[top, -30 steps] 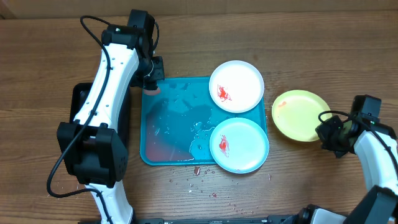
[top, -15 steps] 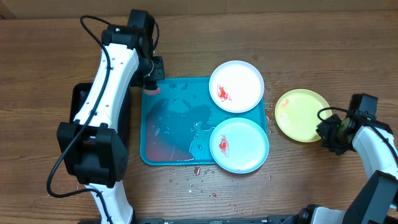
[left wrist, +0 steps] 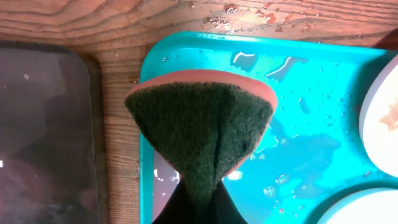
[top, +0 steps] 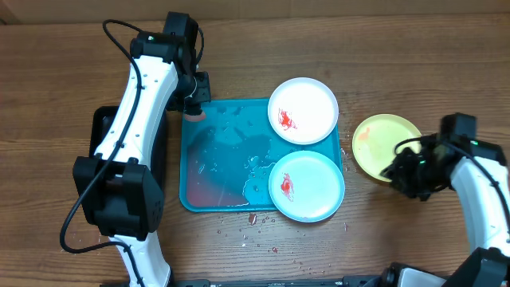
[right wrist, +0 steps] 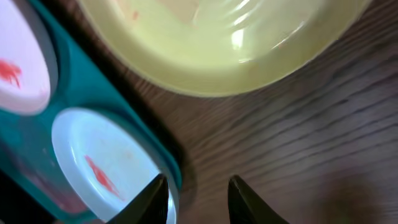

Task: Clean dirty plates on tray and stack at the side
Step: 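Set the yellow plate on the table right of the tray, release, then grip the lower white plate's rim with the right gripper, drag it left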

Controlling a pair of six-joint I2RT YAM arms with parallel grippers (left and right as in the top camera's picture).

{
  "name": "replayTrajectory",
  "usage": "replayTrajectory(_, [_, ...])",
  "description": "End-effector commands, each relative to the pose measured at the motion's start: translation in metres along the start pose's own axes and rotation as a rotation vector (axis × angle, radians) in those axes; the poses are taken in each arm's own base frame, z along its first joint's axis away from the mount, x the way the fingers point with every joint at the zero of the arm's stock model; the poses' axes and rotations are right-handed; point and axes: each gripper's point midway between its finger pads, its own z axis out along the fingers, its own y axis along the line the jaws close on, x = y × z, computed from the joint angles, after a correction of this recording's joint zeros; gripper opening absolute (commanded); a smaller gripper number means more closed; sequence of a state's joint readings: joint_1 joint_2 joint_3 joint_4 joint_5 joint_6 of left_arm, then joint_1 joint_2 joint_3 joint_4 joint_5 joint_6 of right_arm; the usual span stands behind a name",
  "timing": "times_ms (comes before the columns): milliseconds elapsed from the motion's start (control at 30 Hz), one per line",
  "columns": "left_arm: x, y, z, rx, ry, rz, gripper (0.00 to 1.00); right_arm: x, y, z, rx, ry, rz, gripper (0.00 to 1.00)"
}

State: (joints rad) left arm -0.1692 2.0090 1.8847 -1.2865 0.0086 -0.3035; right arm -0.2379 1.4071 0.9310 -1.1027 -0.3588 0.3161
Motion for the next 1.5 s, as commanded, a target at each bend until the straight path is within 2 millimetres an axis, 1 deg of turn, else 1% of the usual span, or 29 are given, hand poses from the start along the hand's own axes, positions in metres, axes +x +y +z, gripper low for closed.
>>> replayTrajectory(0, [0.000,0.000,0.001,0.010,0.002,0.016,0.04,0.016,0.020,0.008,-0.025,0.036,-0.158,0.34])
replayTrajectory(100, [0.000,0.000,0.001,0.010,0.002,0.016,0.04,0.028,0.027,0.023,-0.001,0.051,-0.246,0.34])
replayTrajectory(200, [0.000,0.000,0.001,0.010,0.002,0.016,0.04,0.038,0.028,0.037,0.042,0.059,-0.319,0.33])
replayTrajectory(300, [0.000,0.000,0.001,0.010,0.002,0.016,0.04,0.047,0.023,0.049,0.084,0.066,-0.337,0.33])
replayTrajectory(467, [0.000,0.000,0.001,0.010,0.001,0.016,0.04,0.059,0.023,0.065,0.084,0.078,-0.350,0.33])
replayTrajectory(633, [-0.002,-0.001,0.001,0.012,-0.006,0.016,0.04,0.060,0.024,0.068,0.082,0.077,-0.363,0.31])
replayTrajectory(767, [-0.002,-0.001,0.001,0.012,-0.006,0.023,0.04,0.059,0.025,0.068,0.078,0.071,-0.365,0.28])
replayTrajectory(1033, [-0.003,-0.001,0.000,0.013,-0.011,0.035,0.04,0.060,0.024,0.068,0.081,0.077,-0.362,0.28])
replayTrajectory(1133, [-0.004,-0.001,0.000,0.014,-0.014,0.035,0.04,0.061,0.021,0.072,0.080,0.075,-0.363,0.28])
replayTrajectory(1267, [-0.005,-0.002,0.000,0.016,-0.019,0.034,0.04,0.062,0.018,0.077,0.078,0.070,-0.336,0.25])
replayTrajectory(1467, [-0.006,-0.002,0.000,0.017,-0.022,0.034,0.04,0.062,0.018,0.077,0.077,0.070,-0.334,0.15])
